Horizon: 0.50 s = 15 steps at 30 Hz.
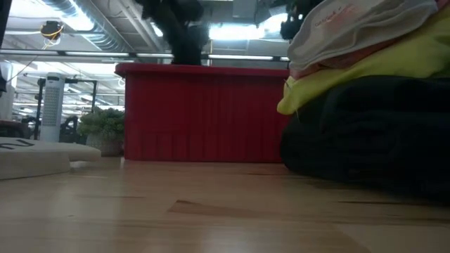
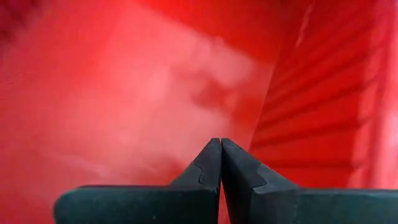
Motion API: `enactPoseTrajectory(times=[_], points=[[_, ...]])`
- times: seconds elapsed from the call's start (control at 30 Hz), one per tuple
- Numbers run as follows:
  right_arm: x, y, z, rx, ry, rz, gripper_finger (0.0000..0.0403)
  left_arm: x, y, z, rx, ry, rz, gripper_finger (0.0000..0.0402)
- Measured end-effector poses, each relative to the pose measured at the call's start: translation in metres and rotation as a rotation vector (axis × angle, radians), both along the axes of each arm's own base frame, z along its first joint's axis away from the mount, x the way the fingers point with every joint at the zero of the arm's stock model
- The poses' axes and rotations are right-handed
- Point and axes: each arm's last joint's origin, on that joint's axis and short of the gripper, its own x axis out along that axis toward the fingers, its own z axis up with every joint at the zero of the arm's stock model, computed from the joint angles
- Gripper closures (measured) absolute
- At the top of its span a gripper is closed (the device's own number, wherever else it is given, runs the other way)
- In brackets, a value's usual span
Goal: Fold laundry
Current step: Move the red bin to the upper middle of the table
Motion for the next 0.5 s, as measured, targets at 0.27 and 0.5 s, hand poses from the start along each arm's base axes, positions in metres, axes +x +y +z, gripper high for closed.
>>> enactPoseTrajectory(times=[0.27,0.5], points=[[-0.008,-0.002,-0.046,0.127,0.076,-0.021,0.0403,-0.009,-0.004,-0.040,-0.119,0.089,-0.030,0.0401],[-0.017,0.010,-0.054,0.350,0.097,0.058,0.0403,-0.013,-0.009,-0.036,-0.171,0.081,-0.052,0.0401]])
